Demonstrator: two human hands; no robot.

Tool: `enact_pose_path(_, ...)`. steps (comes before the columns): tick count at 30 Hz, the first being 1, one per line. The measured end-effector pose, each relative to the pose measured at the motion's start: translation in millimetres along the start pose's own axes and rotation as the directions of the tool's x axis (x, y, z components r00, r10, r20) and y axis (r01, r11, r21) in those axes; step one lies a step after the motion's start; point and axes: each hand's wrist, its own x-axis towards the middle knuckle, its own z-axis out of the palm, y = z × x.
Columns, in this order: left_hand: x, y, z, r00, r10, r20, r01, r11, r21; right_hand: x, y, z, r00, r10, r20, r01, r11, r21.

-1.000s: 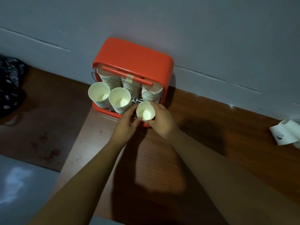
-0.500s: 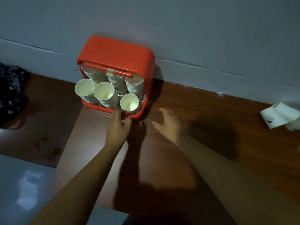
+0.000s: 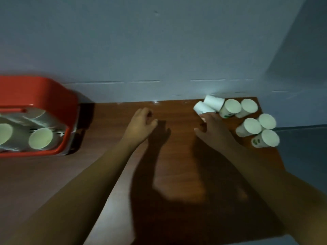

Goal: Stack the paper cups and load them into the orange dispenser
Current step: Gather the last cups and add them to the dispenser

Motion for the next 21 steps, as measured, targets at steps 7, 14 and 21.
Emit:
enact_pose_path(7, 85, 90, 91, 0.967, 0.176, 0.186, -0.197, 0.975, 0.101, 32, 111, -47, 0.975, 0.115, -0.192, -0.104, 0.993, 0.062)
enact_pose_path(14, 137, 93, 178, 0.827, 0.347, 0.442, -0.520, 0.771, 0.367, 89, 167, -36, 0.990, 0.092, -0.108, -0.102, 0.991, -0.091)
enact_pose_path(21, 157, 82, 210, 0.813, 0.338, 0.474, -0.574, 0.602, 0.555, 118, 193, -4, 0.991, -0.114, -0.067, 0.083, 0.929, -0.360)
